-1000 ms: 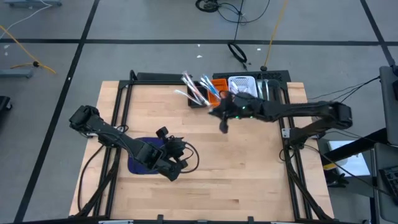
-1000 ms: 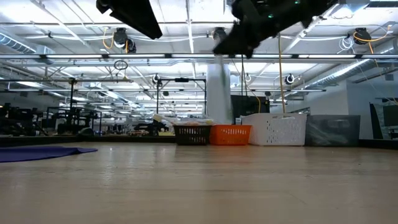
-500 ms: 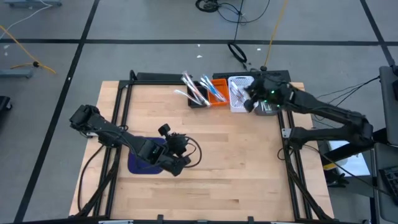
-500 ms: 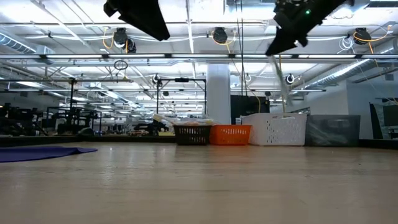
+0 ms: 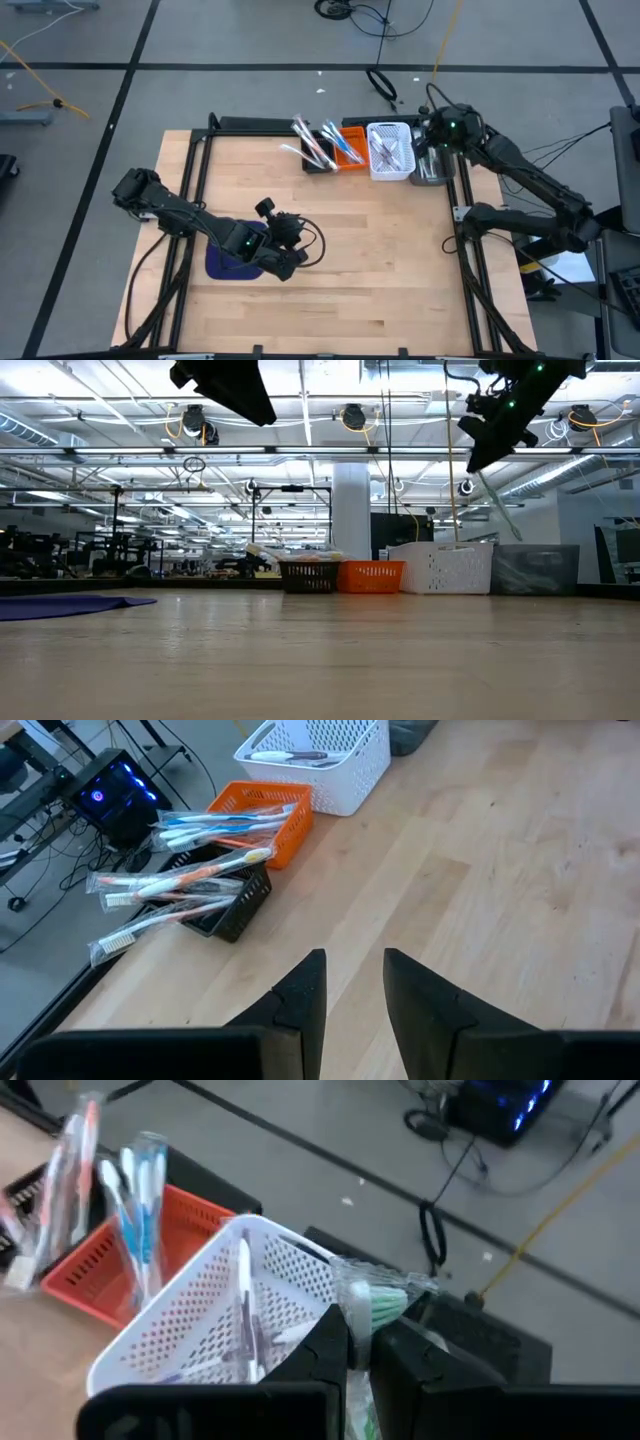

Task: Pick & Place Toothbrushes
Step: Put the green toothbrush into the gray bin

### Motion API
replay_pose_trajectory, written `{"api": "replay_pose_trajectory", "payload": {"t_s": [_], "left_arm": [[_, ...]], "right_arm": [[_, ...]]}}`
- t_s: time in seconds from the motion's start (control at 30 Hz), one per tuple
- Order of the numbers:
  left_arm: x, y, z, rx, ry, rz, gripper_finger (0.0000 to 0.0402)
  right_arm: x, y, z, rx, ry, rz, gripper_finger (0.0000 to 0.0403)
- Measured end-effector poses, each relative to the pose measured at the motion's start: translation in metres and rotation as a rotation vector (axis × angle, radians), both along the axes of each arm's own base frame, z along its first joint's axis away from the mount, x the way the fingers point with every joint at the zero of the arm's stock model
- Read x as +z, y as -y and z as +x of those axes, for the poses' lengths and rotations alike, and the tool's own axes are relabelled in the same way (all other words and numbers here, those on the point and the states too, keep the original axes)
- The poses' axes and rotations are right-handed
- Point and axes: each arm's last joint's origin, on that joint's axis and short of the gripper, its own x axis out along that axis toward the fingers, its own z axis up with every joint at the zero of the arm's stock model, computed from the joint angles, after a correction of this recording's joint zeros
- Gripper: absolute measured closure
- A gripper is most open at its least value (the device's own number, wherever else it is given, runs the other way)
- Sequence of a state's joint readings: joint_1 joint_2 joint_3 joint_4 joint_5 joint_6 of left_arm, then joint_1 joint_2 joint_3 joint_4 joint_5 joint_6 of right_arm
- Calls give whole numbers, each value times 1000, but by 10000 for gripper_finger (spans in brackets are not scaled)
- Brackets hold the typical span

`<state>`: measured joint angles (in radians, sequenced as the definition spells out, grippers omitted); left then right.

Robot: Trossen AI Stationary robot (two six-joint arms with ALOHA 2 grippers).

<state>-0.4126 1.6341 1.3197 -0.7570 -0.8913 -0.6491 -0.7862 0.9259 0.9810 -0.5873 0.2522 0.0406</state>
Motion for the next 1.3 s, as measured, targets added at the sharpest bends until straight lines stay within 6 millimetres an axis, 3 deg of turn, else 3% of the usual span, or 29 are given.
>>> {"api": "replay_pose_trajectory", "payload": {"t_s": [0.5,0.87,1.3], "left_arm": [[0,0,0,-9,-8,8,298],[0,0,0,-10,-8,6,298],[0,0,0,-8,-6,4,298]], "right_arm": [[-30,51,-31,-106,51,288,388],[-35,53,-30,-83,17,322,387],[-48,53,-30,-71,-2,315,303]]}}
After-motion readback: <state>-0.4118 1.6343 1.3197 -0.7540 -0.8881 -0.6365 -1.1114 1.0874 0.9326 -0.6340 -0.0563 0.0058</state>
